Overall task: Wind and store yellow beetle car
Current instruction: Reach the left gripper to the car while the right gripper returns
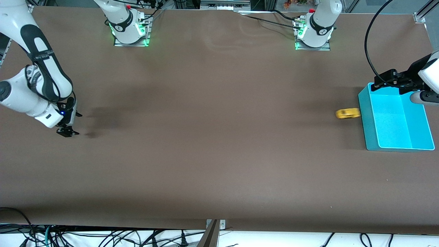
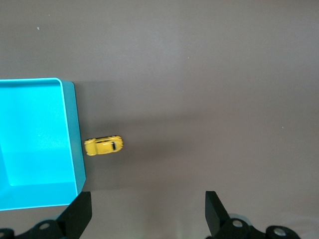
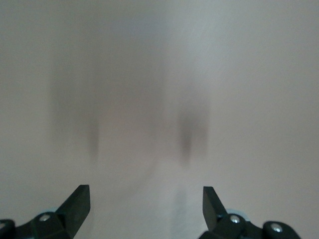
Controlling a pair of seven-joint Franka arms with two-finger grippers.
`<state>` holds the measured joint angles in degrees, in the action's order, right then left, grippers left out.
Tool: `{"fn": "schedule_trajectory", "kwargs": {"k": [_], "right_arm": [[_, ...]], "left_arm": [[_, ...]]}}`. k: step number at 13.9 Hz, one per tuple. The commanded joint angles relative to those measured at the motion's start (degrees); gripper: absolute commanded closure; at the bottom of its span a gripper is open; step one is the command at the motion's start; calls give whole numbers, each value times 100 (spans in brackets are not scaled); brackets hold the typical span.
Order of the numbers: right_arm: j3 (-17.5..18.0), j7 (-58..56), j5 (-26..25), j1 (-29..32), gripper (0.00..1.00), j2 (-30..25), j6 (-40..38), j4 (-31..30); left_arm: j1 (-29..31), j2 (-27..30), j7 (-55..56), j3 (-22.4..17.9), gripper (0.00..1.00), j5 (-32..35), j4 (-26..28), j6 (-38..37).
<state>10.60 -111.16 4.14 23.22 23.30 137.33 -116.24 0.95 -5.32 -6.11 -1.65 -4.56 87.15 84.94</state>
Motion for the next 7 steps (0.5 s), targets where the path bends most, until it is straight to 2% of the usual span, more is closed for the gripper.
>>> {"fn": "schedule_trajectory", "kwargs": {"k": [1, 4, 7], "right_arm": [[285, 402, -80, -10, 0, -590, -690, 110], [276, 402, -81, -2, 0, -590, -690, 110], [276, 446, -80, -10, 0, -633, -690, 110]], "left_arm": [[-7, -13, -4, 15, 0, 43, -32, -13], [-34, -109, -100, 42, 0, 43, -23, -223], [-16, -250, -1599, 51, 0, 104, -23, -277]]}}
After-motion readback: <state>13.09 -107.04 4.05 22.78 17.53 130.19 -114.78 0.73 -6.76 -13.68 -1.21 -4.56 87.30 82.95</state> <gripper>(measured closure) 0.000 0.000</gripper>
